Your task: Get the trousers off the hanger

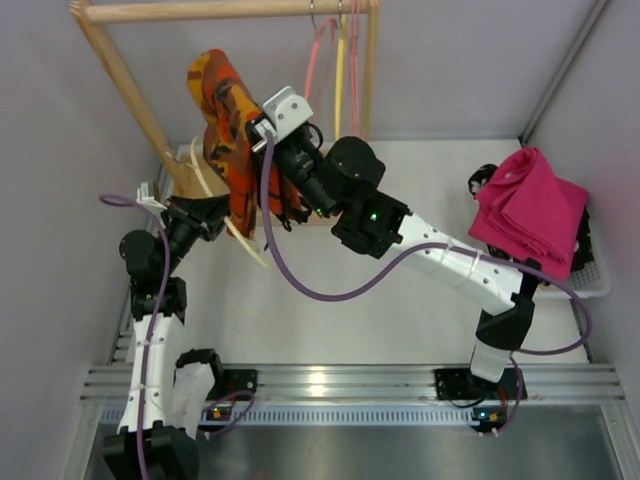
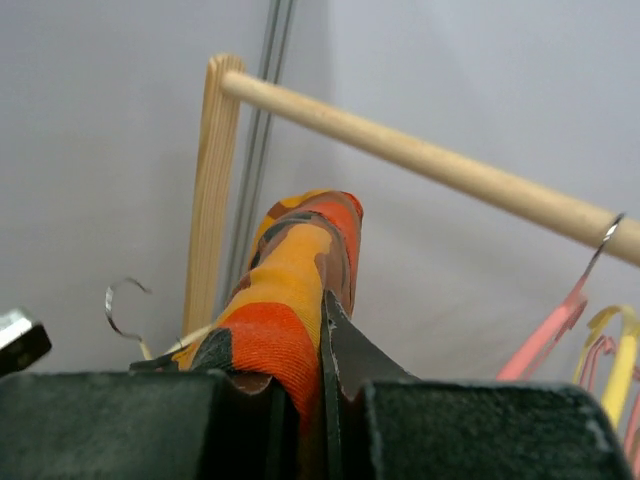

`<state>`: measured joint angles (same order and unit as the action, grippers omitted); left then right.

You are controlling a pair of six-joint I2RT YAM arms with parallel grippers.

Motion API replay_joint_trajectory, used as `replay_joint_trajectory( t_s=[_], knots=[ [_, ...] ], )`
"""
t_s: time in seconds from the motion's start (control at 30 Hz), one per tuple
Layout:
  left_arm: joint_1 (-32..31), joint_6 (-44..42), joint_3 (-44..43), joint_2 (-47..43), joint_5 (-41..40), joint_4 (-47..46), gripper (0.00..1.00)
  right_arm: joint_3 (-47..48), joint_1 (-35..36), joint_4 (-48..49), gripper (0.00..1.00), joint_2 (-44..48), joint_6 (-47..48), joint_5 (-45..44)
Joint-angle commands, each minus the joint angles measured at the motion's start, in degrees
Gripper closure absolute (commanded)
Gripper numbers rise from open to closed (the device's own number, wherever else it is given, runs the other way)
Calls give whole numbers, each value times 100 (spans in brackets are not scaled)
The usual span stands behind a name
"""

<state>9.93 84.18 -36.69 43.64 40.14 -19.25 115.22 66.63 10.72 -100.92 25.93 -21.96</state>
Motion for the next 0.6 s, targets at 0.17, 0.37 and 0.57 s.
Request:
replay_joint_trajectory(
  t_s=[0.17, 0.37, 0.57],
  knots=[
    [114, -701, 355, 101, -103, 589, 100, 1372, -27, 2724, 100, 750, 96, 227],
    [123, -877, 311, -4, -33, 659, 100, 1337, -36, 2822, 100, 951, 412, 280],
    [123, -1229, 127, -57, 38, 914, 100, 680, -36, 2743, 100, 1654, 737, 183]
  ],
)
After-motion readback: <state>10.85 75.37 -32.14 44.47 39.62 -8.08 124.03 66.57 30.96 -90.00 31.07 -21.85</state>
